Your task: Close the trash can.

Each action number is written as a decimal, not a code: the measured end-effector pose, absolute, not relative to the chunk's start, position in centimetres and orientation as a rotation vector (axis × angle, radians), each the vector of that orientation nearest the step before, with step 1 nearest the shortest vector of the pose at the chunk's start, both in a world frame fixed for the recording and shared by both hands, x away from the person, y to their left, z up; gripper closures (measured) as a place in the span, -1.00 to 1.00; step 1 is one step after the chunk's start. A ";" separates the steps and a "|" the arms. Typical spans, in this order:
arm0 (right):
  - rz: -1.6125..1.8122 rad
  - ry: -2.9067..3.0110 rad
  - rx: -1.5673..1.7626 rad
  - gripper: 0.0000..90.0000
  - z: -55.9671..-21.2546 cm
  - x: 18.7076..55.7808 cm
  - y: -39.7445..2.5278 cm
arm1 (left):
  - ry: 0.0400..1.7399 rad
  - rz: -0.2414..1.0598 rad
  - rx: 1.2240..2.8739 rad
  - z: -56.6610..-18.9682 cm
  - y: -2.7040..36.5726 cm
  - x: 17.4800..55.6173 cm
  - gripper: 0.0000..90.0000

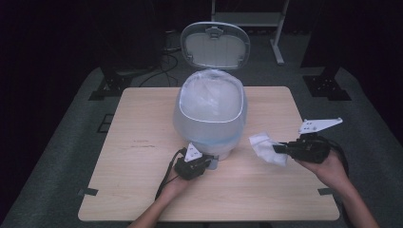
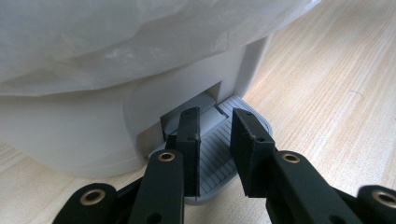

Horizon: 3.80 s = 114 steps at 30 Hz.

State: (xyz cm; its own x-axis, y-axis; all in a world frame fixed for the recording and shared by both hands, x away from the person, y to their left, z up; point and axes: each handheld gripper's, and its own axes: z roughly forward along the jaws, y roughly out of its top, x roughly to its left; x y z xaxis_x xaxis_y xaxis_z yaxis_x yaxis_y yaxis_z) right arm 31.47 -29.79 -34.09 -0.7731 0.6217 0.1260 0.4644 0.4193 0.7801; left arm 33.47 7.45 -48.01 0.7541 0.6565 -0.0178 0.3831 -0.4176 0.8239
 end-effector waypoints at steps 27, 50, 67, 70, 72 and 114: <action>1.327 2.447 0.901 0.89 -27.1 32.2 -29.5 | 0.783 0.389 2.056 -48.0 7.4 33.4 0.63; 1.351 2.389 0.871 0.89 -22.3 32.4 -29.9 | 0.778 0.395 2.060 -48.0 7.4 33.4 0.63; 1.384 2.365 0.809 0.89 -18.5 33.2 -28.1 | 0.778 0.397 2.058 -48.0 7.4 33.4 0.62; 1.380 2.372 0.802 0.89 -18.1 33.5 -27.6 | 0.778 0.398 2.058 -48.0 7.4 33.4 0.62; 1.378 2.377 0.797 0.89 -17.9 33.7 -27.2 | 0.778 0.398 2.058 -48.0 7.4 33.4 0.62; 1.364 2.435 0.714 0.89 -15.9 36.6 -21.4 | 0.779 0.396 2.056 -48.0 7.4 33.4 0.62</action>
State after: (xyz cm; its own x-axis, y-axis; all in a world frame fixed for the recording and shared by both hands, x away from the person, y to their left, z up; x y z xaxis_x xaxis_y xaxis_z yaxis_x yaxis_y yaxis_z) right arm 36.57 -21.38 -15.90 -0.8454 0.5340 0.0122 0.2894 0.4387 0.8507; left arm 33.43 7.37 -48.02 0.7530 0.6579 -0.0111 0.3786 -0.4194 0.8251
